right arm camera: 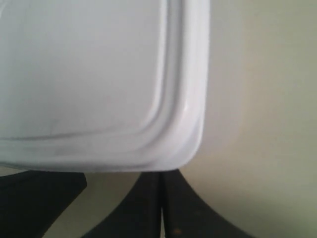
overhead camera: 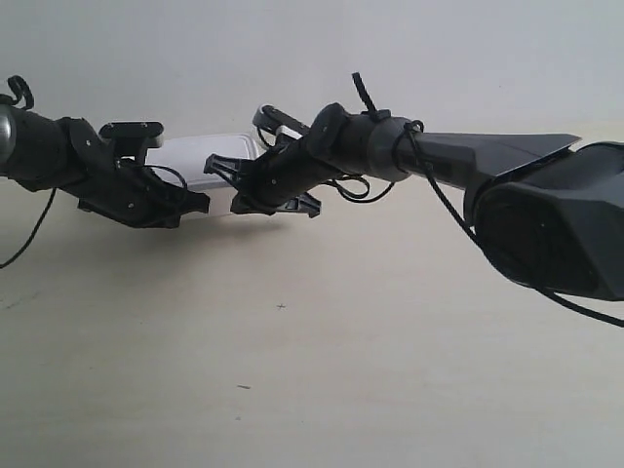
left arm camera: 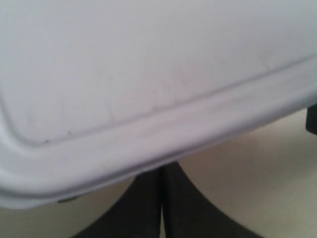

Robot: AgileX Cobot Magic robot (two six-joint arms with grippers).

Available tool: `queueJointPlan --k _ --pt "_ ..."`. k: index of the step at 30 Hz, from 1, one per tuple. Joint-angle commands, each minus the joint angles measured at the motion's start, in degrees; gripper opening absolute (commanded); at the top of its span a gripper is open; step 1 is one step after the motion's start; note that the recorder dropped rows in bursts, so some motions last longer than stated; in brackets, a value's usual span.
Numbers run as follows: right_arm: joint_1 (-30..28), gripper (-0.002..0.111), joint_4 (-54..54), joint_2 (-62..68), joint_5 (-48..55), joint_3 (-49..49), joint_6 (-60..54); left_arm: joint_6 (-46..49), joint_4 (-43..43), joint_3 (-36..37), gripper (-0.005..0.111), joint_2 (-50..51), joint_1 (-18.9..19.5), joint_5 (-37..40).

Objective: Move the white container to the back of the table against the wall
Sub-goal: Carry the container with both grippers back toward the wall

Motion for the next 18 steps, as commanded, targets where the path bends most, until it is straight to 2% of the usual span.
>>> queueJointPlan --k 1,12,18 --pt "-0.31 0.000 -0.42 0.04 -4.22 -0.67 0.19 -0.27 0.25 -1.92 0.000 1.51 0.17 -0.31" --pt "-0.31 0.000 -0.42 0.72 -5.60 -0.67 0.08 -0.27 0.74 -6.80 0.000 5.68 0.17 -0.19" --pt "-0.42 0.000 -1.66 -0.20 -0.67 -0.67 -2.18 -0.27 0.74 -9.67 0.000 7.80 0.17 -0.05"
